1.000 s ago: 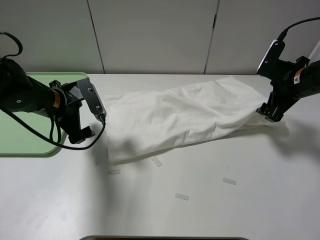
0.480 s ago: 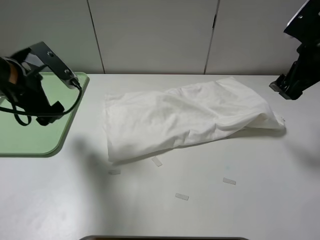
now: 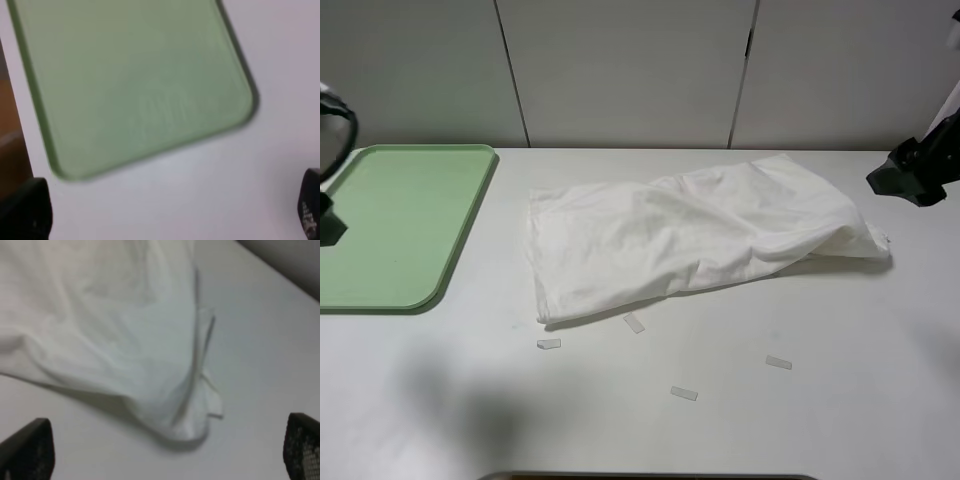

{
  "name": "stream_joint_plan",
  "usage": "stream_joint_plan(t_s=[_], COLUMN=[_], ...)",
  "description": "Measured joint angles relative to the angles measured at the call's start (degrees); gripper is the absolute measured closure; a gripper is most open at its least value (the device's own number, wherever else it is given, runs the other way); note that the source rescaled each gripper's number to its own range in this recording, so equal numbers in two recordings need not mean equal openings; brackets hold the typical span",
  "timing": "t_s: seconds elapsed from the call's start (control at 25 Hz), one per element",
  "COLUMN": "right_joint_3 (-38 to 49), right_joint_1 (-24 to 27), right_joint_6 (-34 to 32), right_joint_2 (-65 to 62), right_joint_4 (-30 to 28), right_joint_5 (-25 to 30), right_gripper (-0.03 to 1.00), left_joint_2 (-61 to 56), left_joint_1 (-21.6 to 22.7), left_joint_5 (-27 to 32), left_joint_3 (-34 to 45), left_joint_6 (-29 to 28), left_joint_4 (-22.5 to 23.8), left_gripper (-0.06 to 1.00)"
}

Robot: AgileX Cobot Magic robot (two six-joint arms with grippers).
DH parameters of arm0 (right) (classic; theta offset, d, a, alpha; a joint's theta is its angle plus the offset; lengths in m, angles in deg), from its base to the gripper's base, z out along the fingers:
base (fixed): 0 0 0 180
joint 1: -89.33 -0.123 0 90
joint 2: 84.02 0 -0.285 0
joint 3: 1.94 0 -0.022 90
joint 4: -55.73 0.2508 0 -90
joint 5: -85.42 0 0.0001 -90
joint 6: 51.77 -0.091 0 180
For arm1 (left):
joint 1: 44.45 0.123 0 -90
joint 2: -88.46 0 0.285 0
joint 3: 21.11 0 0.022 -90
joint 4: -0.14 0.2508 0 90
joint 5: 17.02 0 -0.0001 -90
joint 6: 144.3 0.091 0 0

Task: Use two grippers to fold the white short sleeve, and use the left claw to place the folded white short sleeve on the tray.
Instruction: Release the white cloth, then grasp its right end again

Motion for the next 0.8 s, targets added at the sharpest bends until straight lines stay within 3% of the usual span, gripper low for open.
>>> stream_joint_plan(t_s=[0.24, 0.32, 0.48, 0.8], right_joint_3=[0.0, 0.0, 0.0, 0.0], right_joint_1=[0.0, 0.0, 0.0, 0.0], right_joint_6=[-0.29, -0.42, -2.63, -5.02], right_joint_2=[-4.37, -5.66, -8.84, -9.12], right_joint_4=[6.65, 8.6, 11.92, 12.11], right_joint_5=[4.46, 5.22, 9.69, 19.47], right_gripper=[-0.03, -0.03, -0.03, -0.03], left_joint_2=[-14.19, -15.08, -28.55, -47.03], left_joint_1=[0.0, 0.0, 0.0, 0.0], left_joint_5=[13.42, 14.58, 21.8, 22.69], left_joint_3=[0.0, 0.0, 0.4, 3.7], left_joint_6=[0.0, -0.12, -2.02, -2.76], left_joint_4=[-7.97, -8.57, -11.5, -11.75], left_gripper=[-0.02, -0.02, -0.02, -0.02])
